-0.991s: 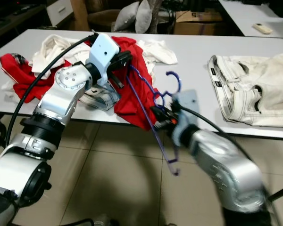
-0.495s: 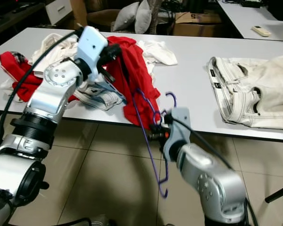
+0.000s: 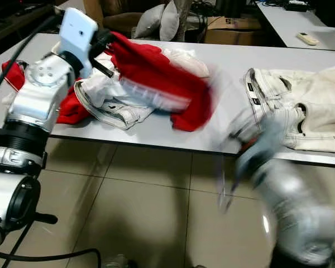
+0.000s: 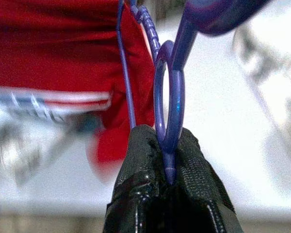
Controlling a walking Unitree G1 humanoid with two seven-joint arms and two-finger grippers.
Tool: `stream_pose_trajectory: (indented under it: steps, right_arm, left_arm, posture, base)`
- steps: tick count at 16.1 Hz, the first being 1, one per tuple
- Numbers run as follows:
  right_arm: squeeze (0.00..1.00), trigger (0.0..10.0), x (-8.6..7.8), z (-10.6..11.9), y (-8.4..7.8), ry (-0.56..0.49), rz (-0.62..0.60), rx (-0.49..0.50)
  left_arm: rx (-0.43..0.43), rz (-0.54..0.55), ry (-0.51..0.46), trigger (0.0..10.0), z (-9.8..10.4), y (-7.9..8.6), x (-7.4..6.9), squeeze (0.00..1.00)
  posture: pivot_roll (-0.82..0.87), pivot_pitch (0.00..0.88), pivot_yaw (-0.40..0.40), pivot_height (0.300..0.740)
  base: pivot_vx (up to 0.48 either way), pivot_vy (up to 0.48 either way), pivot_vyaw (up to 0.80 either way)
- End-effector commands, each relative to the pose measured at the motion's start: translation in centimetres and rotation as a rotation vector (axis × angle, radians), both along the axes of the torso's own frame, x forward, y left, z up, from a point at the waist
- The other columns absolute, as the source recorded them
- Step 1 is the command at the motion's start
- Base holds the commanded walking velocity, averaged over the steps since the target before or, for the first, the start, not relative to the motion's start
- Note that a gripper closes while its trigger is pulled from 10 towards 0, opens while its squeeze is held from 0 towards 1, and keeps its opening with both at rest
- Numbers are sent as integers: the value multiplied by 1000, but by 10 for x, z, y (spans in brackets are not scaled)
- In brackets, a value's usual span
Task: Hang hanger
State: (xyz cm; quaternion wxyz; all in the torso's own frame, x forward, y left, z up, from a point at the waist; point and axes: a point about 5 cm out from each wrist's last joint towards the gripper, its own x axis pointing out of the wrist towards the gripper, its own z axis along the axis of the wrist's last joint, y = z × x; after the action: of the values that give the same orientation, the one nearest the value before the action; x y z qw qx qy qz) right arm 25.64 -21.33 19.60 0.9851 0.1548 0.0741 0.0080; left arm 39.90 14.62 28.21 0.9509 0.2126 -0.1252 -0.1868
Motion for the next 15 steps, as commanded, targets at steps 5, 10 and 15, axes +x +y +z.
stream_pose_trajectory:
  steps: [5, 10, 15]
  right_arm:
    - [0, 10000, -16, -43, 37, 184, 164, 176]
    - [0, 10000, -25, -67, 47, 260, 167, 318]
    - [0, 10000, -11, -71, 41, 192, 109, 532]
  left_arm:
    - [-28, -118, 2, 0, -12, -25, -13, 0]
    - [-56, -137, 3, 0, -16, -31, -21, 0]
    - [-112, -158, -14, 0, -8, -22, -30, 0]
  posture:
    - [-22, 4, 30, 740]
    - [-17, 12, 37, 740]
    - [-6, 15, 51, 740]
  base:
    - [0, 0, 0]
    - [0, 0, 0]
    - [0, 0, 0]
